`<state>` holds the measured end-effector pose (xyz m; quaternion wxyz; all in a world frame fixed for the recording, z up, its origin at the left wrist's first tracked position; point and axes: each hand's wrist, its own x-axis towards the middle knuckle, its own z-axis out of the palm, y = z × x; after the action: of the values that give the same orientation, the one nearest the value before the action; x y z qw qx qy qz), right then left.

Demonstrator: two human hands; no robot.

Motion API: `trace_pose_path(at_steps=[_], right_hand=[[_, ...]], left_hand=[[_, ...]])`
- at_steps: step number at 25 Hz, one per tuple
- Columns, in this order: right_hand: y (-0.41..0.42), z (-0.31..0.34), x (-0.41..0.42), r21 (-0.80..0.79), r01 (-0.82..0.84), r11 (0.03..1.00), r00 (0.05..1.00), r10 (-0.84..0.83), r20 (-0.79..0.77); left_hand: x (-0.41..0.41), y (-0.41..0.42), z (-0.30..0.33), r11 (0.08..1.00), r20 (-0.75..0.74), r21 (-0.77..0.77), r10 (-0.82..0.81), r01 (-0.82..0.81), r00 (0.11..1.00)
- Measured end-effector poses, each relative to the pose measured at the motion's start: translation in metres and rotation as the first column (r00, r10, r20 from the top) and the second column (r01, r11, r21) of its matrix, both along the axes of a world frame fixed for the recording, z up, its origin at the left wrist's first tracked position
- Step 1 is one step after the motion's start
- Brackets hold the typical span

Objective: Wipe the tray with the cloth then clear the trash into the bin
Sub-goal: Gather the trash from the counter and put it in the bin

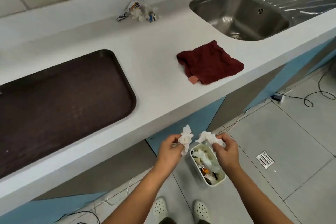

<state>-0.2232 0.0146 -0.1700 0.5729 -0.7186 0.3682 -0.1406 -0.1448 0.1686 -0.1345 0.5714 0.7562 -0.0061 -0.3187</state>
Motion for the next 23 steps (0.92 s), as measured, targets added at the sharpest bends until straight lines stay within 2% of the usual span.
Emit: trace_pose_path(at_steps=[3,6,9,14,19,23], right_hand=[[-0.015,-0.05,-0.024,0.099,0.042,0.994,0.977,-0.02,-0.211],[-0.033,-0.099,-0.044,0.149,0.015,0.989,0.944,0.036,-0.329],[-0.05,-0.141,-0.054,0.181,-0.005,0.984,0.921,0.075,-0.382],[-0.076,-0.222,-0.074,0.224,0.065,0.972,0.86,0.059,-0.507],[-0.087,-0.285,-0.087,0.262,0.154,0.953,0.84,0.014,-0.543],[-0.101,-0.328,-0.086,0.258,0.134,0.957,0.814,0.042,-0.579]], left_hand=[[-0.021,-0.018,-0.046,0.995,-0.123,0.081,0.067,-0.058,0.99],[-0.034,-0.039,-0.088,0.989,-0.201,0.127,0.106,-0.081,0.974],[-0.037,-0.06,-0.127,0.98,-0.247,0.19,0.113,-0.066,0.962],[-0.038,-0.091,-0.206,0.962,-0.341,0.272,0.133,-0.037,0.931],[-0.045,-0.115,-0.274,0.96,-0.372,0.279,0.113,-0.006,0.921],[-0.047,-0.139,-0.319,0.961,-0.384,0.275,0.117,-0.007,0.916]])
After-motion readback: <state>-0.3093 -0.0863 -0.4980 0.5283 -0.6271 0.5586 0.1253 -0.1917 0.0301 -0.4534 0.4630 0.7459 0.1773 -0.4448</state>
